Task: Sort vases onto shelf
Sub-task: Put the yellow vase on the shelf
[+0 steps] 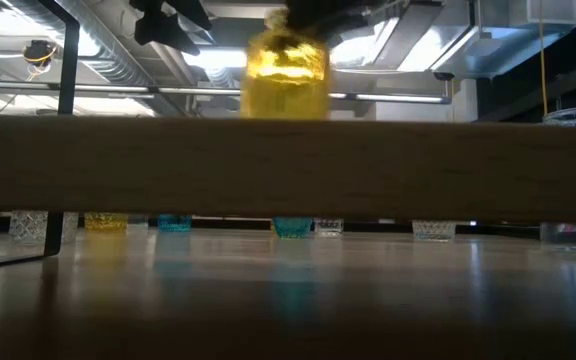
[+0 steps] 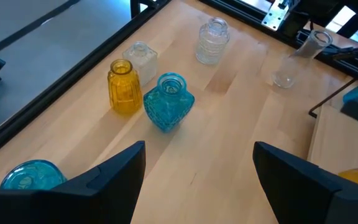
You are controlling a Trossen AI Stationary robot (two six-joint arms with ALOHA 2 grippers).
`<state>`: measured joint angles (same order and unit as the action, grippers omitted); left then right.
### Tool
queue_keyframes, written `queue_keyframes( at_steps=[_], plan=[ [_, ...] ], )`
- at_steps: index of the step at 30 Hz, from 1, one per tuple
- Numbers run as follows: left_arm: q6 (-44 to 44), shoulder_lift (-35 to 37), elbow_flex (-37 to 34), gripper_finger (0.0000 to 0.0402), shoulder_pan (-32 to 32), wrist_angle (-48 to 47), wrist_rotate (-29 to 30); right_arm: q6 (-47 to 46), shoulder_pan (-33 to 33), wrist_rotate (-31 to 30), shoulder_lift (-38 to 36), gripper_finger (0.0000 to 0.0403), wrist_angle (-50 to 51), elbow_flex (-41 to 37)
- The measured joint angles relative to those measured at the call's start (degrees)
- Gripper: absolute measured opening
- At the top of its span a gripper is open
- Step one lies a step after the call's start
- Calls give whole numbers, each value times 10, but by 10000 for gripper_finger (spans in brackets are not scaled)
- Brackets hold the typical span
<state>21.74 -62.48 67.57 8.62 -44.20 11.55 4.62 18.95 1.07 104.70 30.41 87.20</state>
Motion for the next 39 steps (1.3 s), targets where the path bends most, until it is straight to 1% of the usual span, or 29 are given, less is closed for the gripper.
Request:
queue_keyframes(
  at_steps=[4, 8, 14, 17, 20, 23, 30, 39],
  plan=[
    [0, 0, 0, 289, 0, -2, 1, 47, 0, 21, 10, 93, -5, 13],
    [0, 0, 0, 289, 0, -4, 9, 62, 1, 61, 32, 93, 0, 29],
    [-9, 0, 0, 289, 0, -4, 10, 79, -3, 63, 56, 93, -11, 48],
    [-9, 0, 0, 289, 0, -4, 10, 86, -7, 85, 69, 93, -16, 56],
    [-12, 0, 0, 289, 0, -4, 10, 108, -11, 120, 81, 93, -19, 66],
    [-13, 0, 0, 289, 0, -4, 10, 109, -10, 125, 89, 95, -21, 71],
    [-13, 0, 0, 289, -1, -7, 10, 116, -11, 115, 89, 140, -28, 71],
    [-13, 0, 0, 289, -1, -16, 8, 123, -11, 116, 89, 141, -30, 71]
  ],
)
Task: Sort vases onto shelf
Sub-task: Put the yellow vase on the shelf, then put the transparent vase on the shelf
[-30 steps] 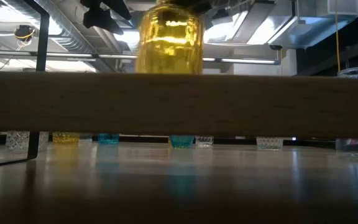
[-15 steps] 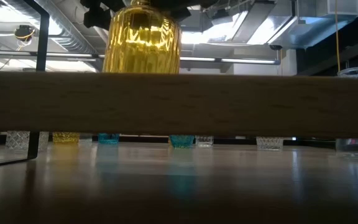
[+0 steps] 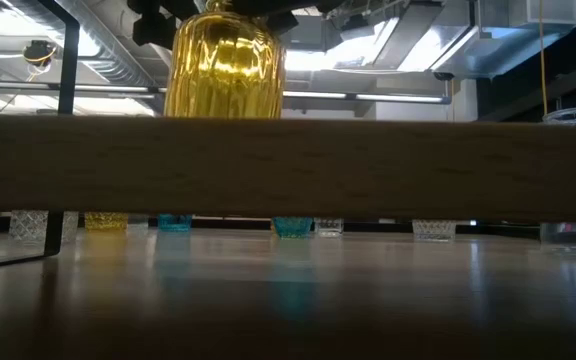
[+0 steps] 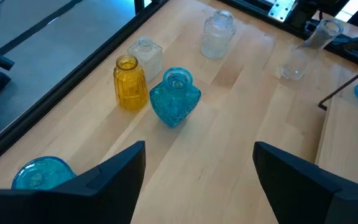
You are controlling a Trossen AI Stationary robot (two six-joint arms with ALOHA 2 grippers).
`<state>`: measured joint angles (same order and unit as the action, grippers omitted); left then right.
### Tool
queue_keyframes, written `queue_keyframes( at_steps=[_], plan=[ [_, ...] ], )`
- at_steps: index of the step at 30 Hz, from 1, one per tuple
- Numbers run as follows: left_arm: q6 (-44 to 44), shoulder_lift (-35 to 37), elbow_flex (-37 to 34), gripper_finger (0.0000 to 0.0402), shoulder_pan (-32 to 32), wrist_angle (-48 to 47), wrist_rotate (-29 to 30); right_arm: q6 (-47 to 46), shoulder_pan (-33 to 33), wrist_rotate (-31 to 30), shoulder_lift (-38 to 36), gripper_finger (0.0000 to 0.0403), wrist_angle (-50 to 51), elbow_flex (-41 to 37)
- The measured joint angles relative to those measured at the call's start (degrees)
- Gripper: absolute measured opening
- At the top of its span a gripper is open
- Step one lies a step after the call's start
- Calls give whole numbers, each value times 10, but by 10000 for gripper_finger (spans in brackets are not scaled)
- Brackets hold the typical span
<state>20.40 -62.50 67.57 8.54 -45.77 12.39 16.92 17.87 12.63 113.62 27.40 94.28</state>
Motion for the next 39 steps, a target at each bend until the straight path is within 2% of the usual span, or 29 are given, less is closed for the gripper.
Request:
queue_keyframes(
  at_steps=[6, 12, 16, 19, 24, 31, 37, 39],
  plan=[
    [0, 0, 0, 289, 0, -1, -1, 0, 0, 0, 0, 152, -3, 0],
    [1, 0, 0, 289, 0, -1, -1, -4, 0, -1, -1, 182, -6, 0],
    [4, 0, 0, 289, 0, -1, -1, -5, 0, -26, -4, 201, 3, 2],
    [4, 3, 0, 289, 0, -1, -1, 2, -2, -55, -8, 206, 41, 36],
    [4, 6, 0, 289, 0, 1, -1, 11, -15, -104, -10, 200, 185, 124],
    [15, 7, 0, 289, 0, 2, -27, -67, -35, -110, -11, 188, 370, 220],
    [18, 7, 0, 289, 0, 3, -25, -211, -45, -145, -19, 182, 557, 245],
    [20, 7, 0, 289, 0, 3, -26, -259, -48, -176, -33, 182, 598, 237]
  ],
)
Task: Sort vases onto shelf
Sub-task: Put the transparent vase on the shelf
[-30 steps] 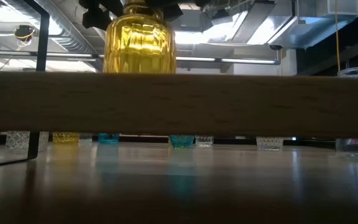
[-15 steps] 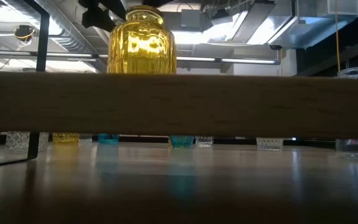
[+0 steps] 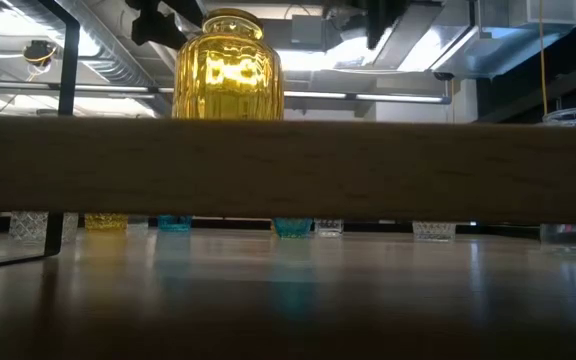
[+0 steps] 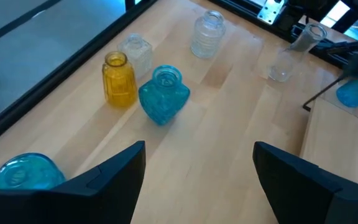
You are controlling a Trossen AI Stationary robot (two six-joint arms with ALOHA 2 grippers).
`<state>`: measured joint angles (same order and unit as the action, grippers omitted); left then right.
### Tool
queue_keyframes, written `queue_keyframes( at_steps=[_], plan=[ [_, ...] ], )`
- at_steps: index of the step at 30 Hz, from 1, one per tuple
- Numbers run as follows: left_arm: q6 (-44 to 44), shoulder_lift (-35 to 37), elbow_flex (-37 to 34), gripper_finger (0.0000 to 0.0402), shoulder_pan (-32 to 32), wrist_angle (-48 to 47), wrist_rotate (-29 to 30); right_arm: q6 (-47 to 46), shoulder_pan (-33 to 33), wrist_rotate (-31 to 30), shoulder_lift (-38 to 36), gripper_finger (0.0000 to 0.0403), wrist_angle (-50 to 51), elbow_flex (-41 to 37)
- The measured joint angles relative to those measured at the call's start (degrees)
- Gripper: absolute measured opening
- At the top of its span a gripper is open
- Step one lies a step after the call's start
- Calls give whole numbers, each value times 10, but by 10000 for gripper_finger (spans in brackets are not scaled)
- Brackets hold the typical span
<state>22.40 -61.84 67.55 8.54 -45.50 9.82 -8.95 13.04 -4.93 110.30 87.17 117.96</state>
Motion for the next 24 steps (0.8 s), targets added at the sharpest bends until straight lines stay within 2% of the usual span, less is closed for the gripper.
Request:
queue_keyframes(
  at_steps=[5, 8, 11, 14, 18, 24],
  plan=[
    [-1, -1, 0, 289, 0, 1, 1, -109, 6, -101, -82, 182, 28, -62],
    [-1, -2, 0, 289, 0, 1, 1, -199, 17, -143, -171, 182, 26, -125],
    [-1, -2, 0, 289, 0, 1, 1, -308, 35, -174, -284, 182, -5, -221],
    [-1, -2, 0, 289, 0, 1, 1, -417, 60, -174, -407, 182, -66, -341],
    [-1, -2, 0, 289, 0, 1, 1, -536, 89, -136, -537, 182, -107, -483],
    [-1, -2, 0, 289, 0, 1, 1, -671, 94, -95, -620, 182, -110, -611]
  ],
)
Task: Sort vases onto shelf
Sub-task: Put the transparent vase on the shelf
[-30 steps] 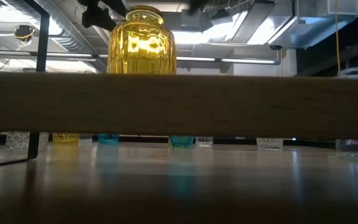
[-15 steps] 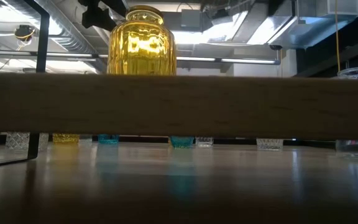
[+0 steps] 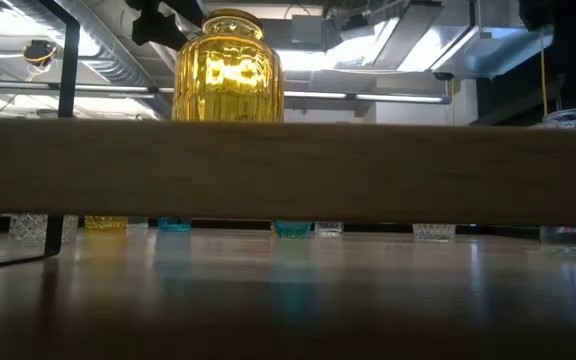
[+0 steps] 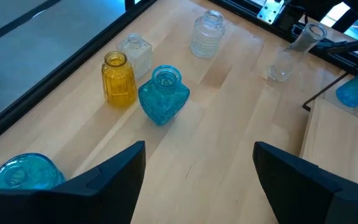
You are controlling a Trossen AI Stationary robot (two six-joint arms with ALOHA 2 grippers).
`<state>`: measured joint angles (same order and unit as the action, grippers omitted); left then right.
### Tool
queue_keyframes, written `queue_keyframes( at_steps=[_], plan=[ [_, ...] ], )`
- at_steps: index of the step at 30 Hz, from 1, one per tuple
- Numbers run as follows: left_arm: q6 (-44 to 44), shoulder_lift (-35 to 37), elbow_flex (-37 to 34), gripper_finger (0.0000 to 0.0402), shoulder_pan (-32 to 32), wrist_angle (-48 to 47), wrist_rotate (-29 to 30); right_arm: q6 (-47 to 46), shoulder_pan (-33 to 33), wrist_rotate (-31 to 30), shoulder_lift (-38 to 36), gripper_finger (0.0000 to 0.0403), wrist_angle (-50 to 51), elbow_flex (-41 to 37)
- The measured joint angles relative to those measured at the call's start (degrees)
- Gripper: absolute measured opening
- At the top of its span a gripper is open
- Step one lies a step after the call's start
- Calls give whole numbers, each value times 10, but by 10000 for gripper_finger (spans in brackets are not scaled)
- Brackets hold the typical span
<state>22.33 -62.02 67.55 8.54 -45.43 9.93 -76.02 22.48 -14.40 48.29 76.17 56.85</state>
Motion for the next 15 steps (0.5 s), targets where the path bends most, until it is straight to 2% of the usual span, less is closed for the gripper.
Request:
queue_keyframes(
  at_steps=[7, 15],
  plan=[
    [0, 0, 0, 289, 0, 0, 0, -19, 0, 0, -4, 182, -1, -42],
    [0, 0, 0, 289, 0, 0, 0, -7, 0, 11, 30, 182, -14, -58]
  ],
)
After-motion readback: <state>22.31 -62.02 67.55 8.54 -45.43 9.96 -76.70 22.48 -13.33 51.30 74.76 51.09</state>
